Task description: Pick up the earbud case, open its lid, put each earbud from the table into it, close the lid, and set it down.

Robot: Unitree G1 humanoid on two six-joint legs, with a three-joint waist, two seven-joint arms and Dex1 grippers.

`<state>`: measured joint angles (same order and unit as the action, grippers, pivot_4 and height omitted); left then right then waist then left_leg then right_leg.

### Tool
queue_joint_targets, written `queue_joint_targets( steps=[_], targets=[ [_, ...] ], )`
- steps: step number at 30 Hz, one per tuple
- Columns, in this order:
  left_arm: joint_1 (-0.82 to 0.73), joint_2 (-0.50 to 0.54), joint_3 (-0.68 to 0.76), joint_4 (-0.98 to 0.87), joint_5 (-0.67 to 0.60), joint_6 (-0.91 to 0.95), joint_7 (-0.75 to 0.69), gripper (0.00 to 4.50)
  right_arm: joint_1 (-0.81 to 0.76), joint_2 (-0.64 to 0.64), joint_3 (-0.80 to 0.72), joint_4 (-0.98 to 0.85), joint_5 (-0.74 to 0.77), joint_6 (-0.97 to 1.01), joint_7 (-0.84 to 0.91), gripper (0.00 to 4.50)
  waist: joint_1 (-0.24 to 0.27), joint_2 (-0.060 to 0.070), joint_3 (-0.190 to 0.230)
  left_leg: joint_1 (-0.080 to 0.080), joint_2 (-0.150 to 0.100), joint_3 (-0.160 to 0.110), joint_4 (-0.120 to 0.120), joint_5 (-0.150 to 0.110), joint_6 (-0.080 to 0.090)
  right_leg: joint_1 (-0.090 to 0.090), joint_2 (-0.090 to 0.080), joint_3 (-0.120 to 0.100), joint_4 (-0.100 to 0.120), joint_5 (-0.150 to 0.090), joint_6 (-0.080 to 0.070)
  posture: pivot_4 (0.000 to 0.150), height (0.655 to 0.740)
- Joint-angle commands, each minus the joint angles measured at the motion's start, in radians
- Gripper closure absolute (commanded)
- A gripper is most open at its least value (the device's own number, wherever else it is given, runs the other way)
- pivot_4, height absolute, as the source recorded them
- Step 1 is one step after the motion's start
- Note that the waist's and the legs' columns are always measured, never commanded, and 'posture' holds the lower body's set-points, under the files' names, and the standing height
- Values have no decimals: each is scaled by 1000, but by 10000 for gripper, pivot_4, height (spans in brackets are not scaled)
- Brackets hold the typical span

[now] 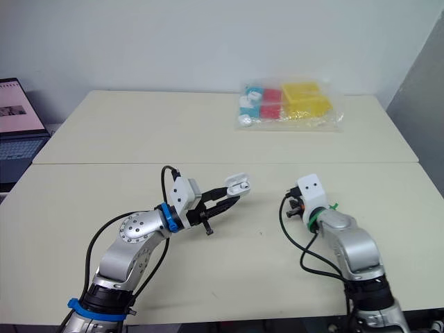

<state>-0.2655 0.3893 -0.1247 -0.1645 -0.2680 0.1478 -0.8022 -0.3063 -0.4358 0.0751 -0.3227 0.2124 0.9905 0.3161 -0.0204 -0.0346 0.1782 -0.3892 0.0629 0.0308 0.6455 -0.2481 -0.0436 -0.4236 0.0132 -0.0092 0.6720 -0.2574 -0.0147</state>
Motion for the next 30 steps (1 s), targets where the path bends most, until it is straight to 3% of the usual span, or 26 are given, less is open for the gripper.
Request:
queue_joint_targets(
  steps=[1,5,13,19,30],
  targets=[
    [0,8,4,-69,-8,6,8,37162,52,-184,18,-90,64,-112,265,40541,2,0,0,0,0,0,0,0,0,0,0,0,-1,0,0,1500,7400],
    [19,15,1,-100,-10,23,15,37162,83,-430,41,-39,68,-344,579,40541,-5,1,1,0,0,0,-1,0,0,0,1,0,-2,0,0,1500,7400],
    [77,36,17,-184,-16,77,37,37162,14,-693,148,252,-77,-825,1030,40541,-9,1,2,5,1,1,-1,0,0,2,1,1,-1,0,0,1500,7400],
    [103,50,24,-229,-22,104,50,37162,-63,-719,223,389,-192,-984,1149,40541,-8,1,2,5,1,1,-1,0,0,2,1,1,0,0,0,1500,7400],
    [123,62,30,-261,-29,129,63,37162,-121,-647,229,449,-220,-974,1202,40541,-9,0,2,9,1,1,1,0,0,4,1,2,4,0,-1,1500,7400]
  ],
)
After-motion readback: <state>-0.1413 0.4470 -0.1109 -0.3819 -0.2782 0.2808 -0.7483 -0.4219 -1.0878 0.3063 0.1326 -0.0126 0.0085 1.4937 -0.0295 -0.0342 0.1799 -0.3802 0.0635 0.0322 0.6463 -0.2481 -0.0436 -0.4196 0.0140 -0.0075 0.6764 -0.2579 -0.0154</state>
